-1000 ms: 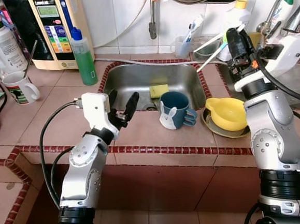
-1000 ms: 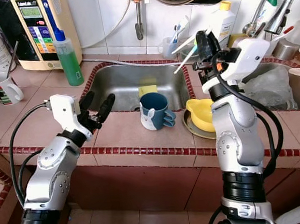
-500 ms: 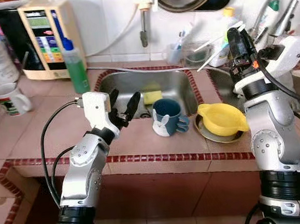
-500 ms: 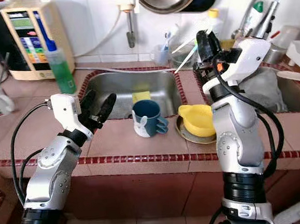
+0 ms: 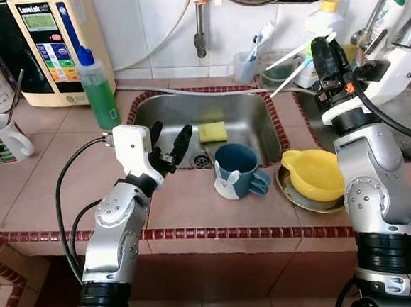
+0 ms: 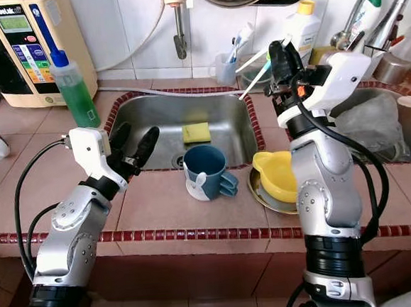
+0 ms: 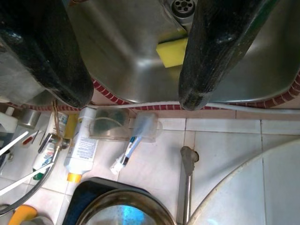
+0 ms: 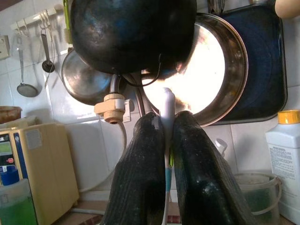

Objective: Kitchen organization

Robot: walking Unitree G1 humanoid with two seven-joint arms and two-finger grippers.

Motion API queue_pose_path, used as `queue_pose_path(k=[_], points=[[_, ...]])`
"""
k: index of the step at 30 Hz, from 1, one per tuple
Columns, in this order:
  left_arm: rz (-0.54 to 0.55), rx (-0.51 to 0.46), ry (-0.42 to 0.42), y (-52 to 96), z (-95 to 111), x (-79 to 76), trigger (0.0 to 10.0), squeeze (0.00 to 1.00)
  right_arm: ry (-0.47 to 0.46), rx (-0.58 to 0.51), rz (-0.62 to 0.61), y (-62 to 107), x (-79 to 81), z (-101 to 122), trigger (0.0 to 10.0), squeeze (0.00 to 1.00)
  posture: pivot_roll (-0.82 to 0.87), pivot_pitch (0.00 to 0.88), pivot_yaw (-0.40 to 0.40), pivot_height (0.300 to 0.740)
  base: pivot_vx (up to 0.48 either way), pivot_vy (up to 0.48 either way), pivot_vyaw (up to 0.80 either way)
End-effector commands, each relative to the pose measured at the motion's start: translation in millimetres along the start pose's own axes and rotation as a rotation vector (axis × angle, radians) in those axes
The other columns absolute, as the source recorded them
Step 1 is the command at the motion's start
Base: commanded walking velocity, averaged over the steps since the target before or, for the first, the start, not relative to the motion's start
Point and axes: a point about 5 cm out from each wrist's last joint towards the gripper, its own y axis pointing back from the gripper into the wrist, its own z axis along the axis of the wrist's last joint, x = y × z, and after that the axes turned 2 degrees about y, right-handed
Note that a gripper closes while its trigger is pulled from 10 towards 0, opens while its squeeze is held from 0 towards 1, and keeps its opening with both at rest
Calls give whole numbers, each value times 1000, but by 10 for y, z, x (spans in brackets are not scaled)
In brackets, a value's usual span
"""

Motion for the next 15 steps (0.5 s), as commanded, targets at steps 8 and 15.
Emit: queue_pose_path(k=[8, 15], points=[[8, 5, 5, -10, -5, 2, 10000, 0, 8, -15, 4, -27, -7, 46, 10000, 0, -64, 0, 5, 740, 302, 0, 0], [11, 8, 8, -4, -12, 1, 10000, 0, 6, -14, 5, -28, -5, 46, 10000, 0, -66, 0, 4, 740, 306, 0, 0]])
